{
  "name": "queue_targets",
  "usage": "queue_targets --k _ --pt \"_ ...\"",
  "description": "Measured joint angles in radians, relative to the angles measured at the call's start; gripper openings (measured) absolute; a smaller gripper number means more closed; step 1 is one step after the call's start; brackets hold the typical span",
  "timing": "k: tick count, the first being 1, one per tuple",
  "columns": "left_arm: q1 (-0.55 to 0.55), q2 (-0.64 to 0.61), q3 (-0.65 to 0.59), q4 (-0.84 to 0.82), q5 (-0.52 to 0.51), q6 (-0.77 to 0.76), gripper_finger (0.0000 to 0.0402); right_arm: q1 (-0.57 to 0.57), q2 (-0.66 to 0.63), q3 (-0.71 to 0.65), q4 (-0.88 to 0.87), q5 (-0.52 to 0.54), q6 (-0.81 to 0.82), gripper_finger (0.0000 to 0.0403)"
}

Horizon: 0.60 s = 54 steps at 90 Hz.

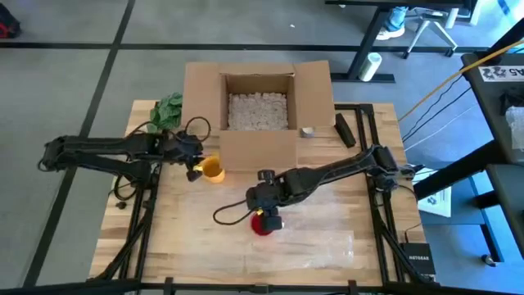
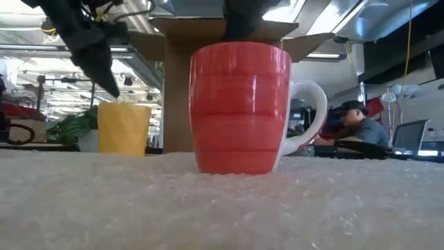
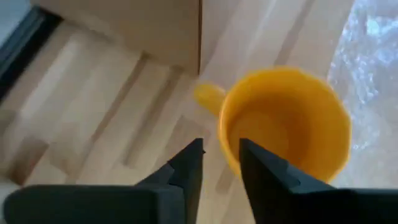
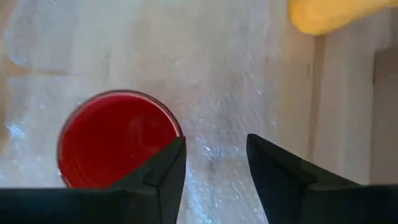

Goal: Wrap mug
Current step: Adjust the yellow mug slightly to left

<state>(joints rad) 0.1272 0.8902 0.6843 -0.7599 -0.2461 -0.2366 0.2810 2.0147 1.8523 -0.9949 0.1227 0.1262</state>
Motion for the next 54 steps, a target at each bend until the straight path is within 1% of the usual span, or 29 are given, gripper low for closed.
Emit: queue_targets --k 4,10,26,39,54 --pt "0.005 0.000 0.001 0.015 0.044 -0.001 0.0114 0.000 -0.006 0.000 0.002 0.001 0.000 0.0154" --pt "0.007 0.000 0.001 0.044 0.077 -0.011 0.0129 0.000 -0.014 0.000 0.005 0.002 -0.001 0.0154" --pt "0.007 0.015 0.001 0.029 0.079 -0.034 0.0153 0.000 -0.019 0.000 0.008 0.017 -0.001 0.0154" --pt "0.015 0.068 -0.009 -0.014 0.078 -0.050 0.0157 0.000 -0.023 0.000 0.018 0.019 -0.001 0.0154" --pt "0.048 0.124 -0.009 -0.001 0.074 -0.049 0.0157 0.000 -0.023 0.000 0.030 0.019 -0.001 0.0154"
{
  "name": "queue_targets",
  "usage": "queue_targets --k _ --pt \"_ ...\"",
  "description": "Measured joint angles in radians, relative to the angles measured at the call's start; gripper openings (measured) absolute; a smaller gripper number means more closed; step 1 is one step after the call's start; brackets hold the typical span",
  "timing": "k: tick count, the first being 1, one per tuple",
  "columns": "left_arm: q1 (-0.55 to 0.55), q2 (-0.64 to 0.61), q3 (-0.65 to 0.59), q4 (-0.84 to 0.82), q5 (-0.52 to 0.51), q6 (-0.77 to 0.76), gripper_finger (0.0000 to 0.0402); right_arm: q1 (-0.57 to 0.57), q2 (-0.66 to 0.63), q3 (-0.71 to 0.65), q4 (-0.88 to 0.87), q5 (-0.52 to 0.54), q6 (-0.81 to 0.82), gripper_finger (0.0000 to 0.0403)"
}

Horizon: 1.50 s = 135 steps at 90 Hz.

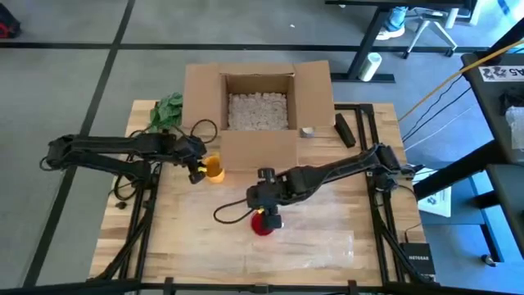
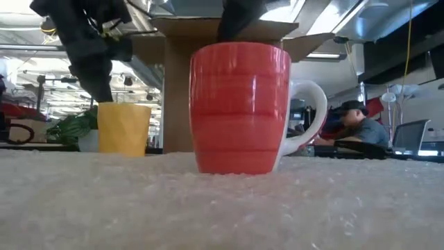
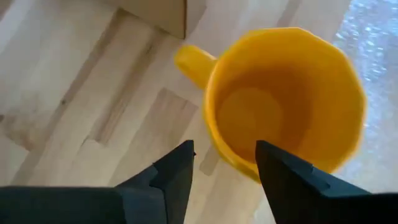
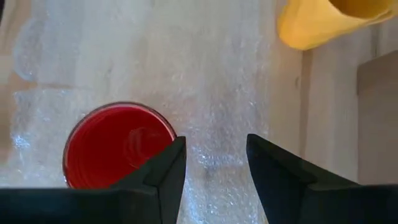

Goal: Wrap mug
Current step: Adjust the yellow mug slightly to left

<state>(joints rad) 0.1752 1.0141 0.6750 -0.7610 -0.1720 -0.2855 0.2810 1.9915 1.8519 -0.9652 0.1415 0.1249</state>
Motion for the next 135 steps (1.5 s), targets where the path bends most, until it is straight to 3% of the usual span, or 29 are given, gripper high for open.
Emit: queue_targets --k 27,36,49,58,80,102,119,135 --pt "0.037 0.093 0.000 -0.002 -0.006 0.021 0.0144 0.000 0.000 0.000 0.003 0.000 0.000 0.0154" --pt "0.044 0.102 0.000 -0.004 -0.034 0.024 0.0111 0.000 0.000 0.000 0.007 0.001 0.000 0.0154" --pt "0.044 0.098 0.001 -0.013 -0.110 0.025 0.0024 0.000 0.000 0.000 0.017 0.003 0.000 0.0154" --pt "0.047 0.097 0.003 -0.005 -0.161 0.008 0.0010 0.000 0.000 0.000 0.020 0.017 0.000 0.0154" --pt "0.142 0.080 0.018 -0.057 -0.268 -0.010 0.0004 0.001 -0.008 0.000 0.020 0.025 0.010 0.0154" --pt "0.282 0.050 0.019 -0.075 -0.268 0.001 0.0001 0.015 -0.010 0.000 0.017 0.035 0.025 0.0154" --pt "0.331 0.050 0.019 -0.066 -0.209 0.009 0.0001 0.016 -0.010 0.000 0.015 0.040 0.029 0.0154" --pt "0.346 0.048 0.019 -0.068 -0.210 0.000 0.0037 0.016 -0.010 0.000 0.003 0.040 0.033 0.0154"
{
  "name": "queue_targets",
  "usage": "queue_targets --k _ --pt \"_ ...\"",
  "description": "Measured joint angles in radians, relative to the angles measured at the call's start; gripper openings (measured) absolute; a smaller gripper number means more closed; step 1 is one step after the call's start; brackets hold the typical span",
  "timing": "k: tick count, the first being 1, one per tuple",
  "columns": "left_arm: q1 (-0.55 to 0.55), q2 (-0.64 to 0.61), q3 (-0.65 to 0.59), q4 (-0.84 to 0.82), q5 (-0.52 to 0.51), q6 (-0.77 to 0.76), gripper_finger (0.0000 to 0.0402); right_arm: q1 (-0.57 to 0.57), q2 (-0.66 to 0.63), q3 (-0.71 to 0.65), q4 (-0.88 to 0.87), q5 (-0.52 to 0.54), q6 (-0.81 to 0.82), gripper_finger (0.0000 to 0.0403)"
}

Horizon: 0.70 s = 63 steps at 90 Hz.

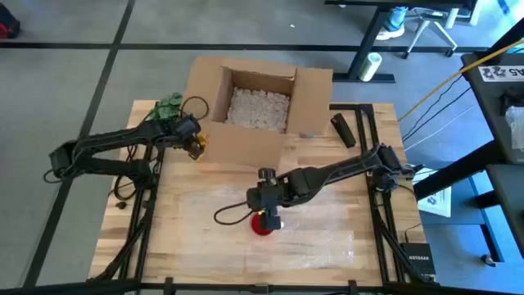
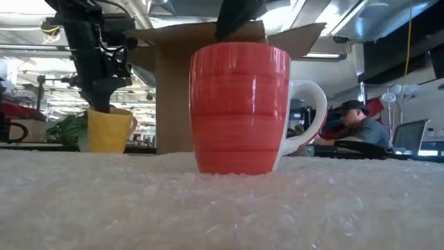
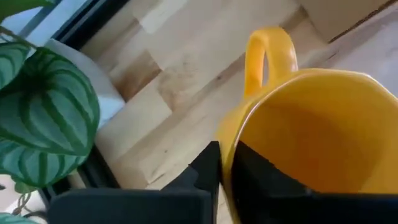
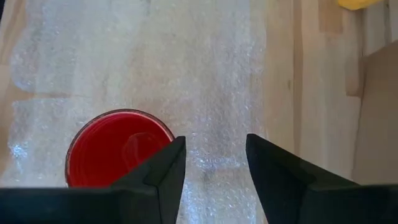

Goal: Wrap mug
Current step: Adjust the yellow mug slightly to left

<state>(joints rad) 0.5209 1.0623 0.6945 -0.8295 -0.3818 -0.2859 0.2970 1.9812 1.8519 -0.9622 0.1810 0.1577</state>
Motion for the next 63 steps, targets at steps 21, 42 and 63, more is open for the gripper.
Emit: queue_targets --k 21,42,63 --pt "0.000 -0.031 0.016 -0.027 0.001 -0.007 0.0086 0.001 -0.002 0.000 -0.009 0.002 0.015 0.0154" --pt "0.000 -0.089 0.046 -0.096 0.001 -0.025 0.0115 0.012 -0.011 0.000 -0.011 0.011 0.023 0.0154" --pt "-0.007 -0.116 0.145 -0.392 0.005 -0.072 0.0121 0.018 -0.015 0.000 -0.017 0.020 0.028 0.0154"
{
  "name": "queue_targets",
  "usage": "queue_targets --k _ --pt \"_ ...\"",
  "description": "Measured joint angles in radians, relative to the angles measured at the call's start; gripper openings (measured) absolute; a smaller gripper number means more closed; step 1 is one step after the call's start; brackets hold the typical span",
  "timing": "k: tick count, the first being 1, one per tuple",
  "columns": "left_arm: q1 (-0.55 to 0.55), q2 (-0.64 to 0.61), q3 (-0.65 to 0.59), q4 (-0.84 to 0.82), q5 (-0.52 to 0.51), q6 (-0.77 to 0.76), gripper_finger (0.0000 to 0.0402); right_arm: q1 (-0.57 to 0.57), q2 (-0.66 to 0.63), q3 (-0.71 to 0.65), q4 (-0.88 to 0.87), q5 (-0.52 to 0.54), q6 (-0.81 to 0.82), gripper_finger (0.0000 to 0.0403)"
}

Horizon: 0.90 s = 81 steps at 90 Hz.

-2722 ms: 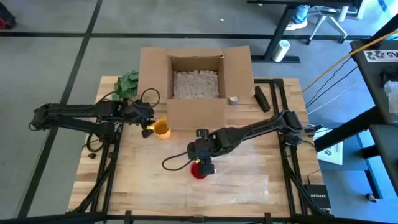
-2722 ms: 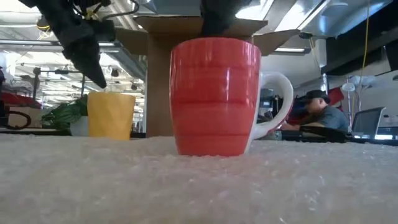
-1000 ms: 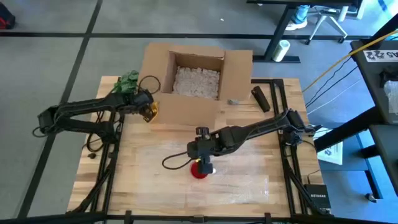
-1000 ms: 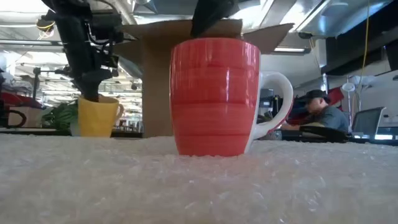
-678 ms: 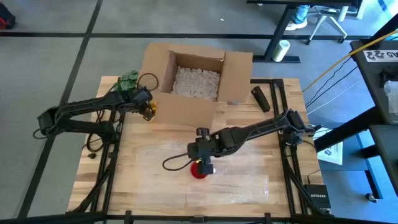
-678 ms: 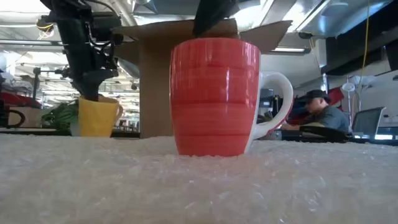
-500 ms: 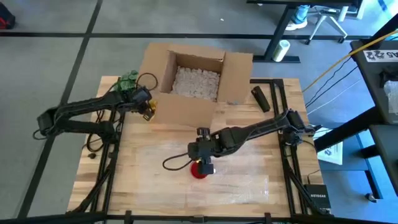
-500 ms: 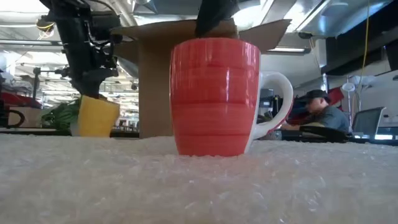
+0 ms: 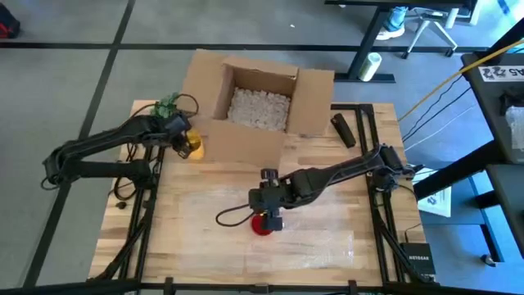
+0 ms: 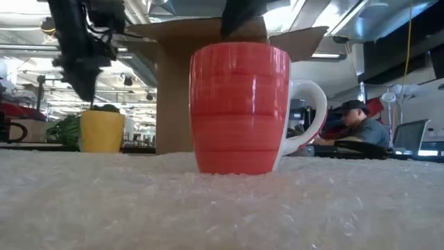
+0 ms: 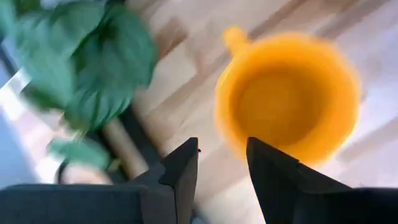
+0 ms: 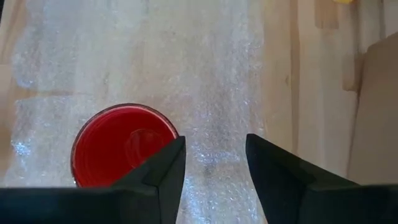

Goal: Wrap mug
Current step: Adjust the yellow mug slightly to left, then wrap the red mug with the bubble wrap

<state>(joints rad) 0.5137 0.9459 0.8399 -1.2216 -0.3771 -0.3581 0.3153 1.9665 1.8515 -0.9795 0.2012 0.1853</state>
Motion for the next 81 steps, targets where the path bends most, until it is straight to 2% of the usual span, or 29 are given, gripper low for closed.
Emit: queue_targets --k 7,17,23,34,40,60,70,81 --pt "-0.030 -0.017 0.021 -0.058 0.002 -0.031 0.0121 0.000 -0.001 0.000 -0.013 0.000 0.011 0.0154" --pt "-0.123 -0.068 0.024 -0.025 0.023 -0.065 0.0121 0.007 -0.001 0.000 -0.065 0.002 0.049 0.0154" --pt "-0.206 -0.103 0.024 0.036 0.039 -0.079 0.0121 0.019 -0.008 0.000 -0.141 0.032 0.087 0.0154" --pt "-0.385 -0.165 0.024 0.195 0.070 -0.081 0.0121 0.070 -0.039 -0.007 -0.326 0.158 0.189 0.0154" --pt "-0.493 -0.192 0.017 0.308 0.075 -0.087 0.0121 0.098 -0.082 -0.039 -0.361 0.207 0.246 0.0154" --pt "-0.815 -0.189 -0.107 0.751 0.075 -0.018 0.0121 0.155 -0.284 -0.277 -0.197 0.214 0.385 0.0154" --pt "-0.903 -0.160 -0.161 0.874 0.052 0.025 0.0121 0.158 -0.387 -0.450 -0.093 0.215 0.468 0.0154" --pt "-0.944 -0.132 -0.181 0.936 0.032 0.059 0.0121 0.155 -0.460 -0.650 0.030 0.168 0.548 0.0154"
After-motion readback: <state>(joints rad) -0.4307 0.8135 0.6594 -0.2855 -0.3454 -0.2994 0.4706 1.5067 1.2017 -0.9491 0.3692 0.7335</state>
